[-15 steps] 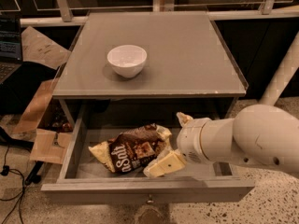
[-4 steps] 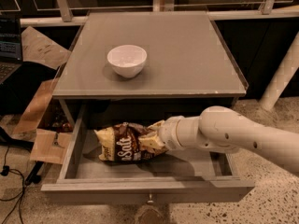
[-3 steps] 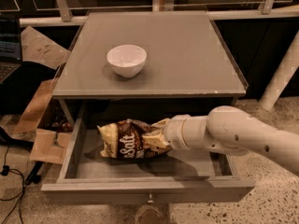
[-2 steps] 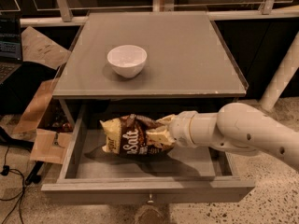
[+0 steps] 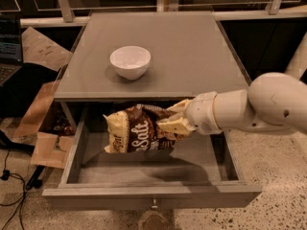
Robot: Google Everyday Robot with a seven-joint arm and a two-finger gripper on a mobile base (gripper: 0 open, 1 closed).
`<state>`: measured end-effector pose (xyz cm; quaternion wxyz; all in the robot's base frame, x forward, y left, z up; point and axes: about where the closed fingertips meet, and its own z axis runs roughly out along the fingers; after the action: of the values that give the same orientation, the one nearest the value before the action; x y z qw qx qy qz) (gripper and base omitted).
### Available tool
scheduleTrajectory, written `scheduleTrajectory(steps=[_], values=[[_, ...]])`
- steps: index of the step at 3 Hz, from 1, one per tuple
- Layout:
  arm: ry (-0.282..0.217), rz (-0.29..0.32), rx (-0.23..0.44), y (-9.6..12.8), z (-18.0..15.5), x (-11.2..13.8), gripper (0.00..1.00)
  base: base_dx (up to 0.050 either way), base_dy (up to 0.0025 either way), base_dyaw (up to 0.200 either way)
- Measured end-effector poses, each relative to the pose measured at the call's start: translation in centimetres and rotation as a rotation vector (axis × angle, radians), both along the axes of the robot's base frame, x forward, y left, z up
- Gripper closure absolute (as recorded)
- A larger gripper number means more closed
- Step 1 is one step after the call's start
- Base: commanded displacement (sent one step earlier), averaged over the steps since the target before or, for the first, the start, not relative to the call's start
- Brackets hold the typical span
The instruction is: Pick brown chip bag from top drawer and place on counter
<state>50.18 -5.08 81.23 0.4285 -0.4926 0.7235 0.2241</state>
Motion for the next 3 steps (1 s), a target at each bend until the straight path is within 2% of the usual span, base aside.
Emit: scheduleTrajectory(steps=[2,3], values=[[-0.004,0.117,-0.009,-0.4,5.1,-1.0,1.00,0.000,0.00000,0.000],[-0.057,0.167,-0.027,-1.1,9.5,0.7,1.00,0.000,0.00000,0.000]])
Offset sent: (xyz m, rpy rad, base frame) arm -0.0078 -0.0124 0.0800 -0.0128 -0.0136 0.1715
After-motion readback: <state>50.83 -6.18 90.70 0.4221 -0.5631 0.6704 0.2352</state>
